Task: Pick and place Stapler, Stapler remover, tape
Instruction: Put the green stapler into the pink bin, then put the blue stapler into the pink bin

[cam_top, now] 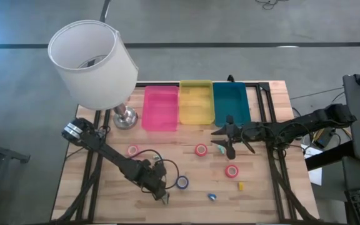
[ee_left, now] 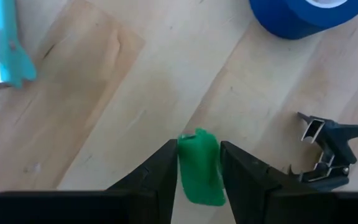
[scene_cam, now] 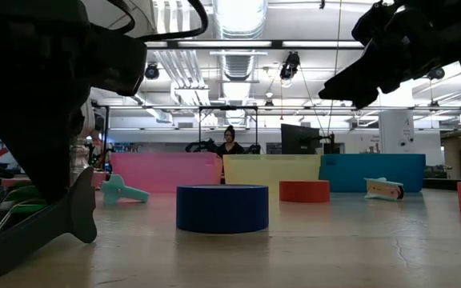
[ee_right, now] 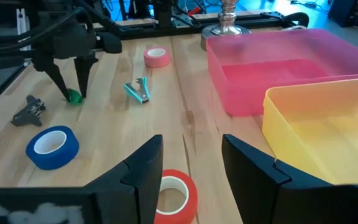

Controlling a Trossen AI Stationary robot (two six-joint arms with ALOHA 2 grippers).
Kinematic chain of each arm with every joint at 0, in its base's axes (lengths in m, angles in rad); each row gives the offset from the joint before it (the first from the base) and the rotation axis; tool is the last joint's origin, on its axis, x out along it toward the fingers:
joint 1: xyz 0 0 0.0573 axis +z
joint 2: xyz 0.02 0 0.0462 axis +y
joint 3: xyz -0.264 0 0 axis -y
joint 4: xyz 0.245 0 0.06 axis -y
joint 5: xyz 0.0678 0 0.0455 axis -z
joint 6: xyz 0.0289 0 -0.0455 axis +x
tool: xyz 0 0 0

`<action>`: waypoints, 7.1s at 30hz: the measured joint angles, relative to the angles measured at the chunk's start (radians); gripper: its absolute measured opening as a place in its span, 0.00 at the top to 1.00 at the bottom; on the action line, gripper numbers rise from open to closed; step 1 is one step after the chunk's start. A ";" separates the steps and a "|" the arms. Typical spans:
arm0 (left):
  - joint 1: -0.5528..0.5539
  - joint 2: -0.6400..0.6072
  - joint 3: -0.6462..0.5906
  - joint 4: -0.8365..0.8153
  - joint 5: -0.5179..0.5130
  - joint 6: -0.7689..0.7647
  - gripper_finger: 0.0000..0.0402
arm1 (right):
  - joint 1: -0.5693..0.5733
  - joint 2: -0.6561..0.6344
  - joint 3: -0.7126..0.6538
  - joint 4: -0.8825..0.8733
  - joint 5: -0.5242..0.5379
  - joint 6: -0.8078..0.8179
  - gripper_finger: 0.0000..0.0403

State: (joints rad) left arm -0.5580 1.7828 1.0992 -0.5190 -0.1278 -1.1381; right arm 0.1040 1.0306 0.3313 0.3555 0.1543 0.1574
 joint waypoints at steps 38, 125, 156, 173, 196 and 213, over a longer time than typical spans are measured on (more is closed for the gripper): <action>0.218 0.012 0.125 0.101 -0.619 0.383 0.80 | 0.000 0.000 0.000 0.029 0.000 -0.004 0.60; -0.049 -0.120 0.222 0.230 -0.935 0.615 0.80 | 0.000 0.000 0.000 0.024 0.000 -0.045 0.57; 0.047 -0.117 0.047 0.231 -0.614 0.342 0.82 | 0.243 0.000 0.270 -0.698 0.208 0.433 0.57; 0.058 -0.117 0.046 0.232 -0.614 0.408 0.82 | 0.278 0.038 0.220 -0.715 0.118 0.699 0.61; 0.097 -0.117 0.044 0.235 -0.540 0.483 0.82 | 0.428 0.700 0.670 -0.735 -0.260 0.546 0.66; 0.085 -0.117 0.027 0.235 -0.449 0.483 0.82 | 0.496 0.949 0.996 -0.960 -0.226 0.717 0.66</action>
State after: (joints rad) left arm -0.4728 1.6661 1.1264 -0.2836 -0.5770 -0.6548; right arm 0.6001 1.9797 1.3270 -0.6048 -0.0721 0.8741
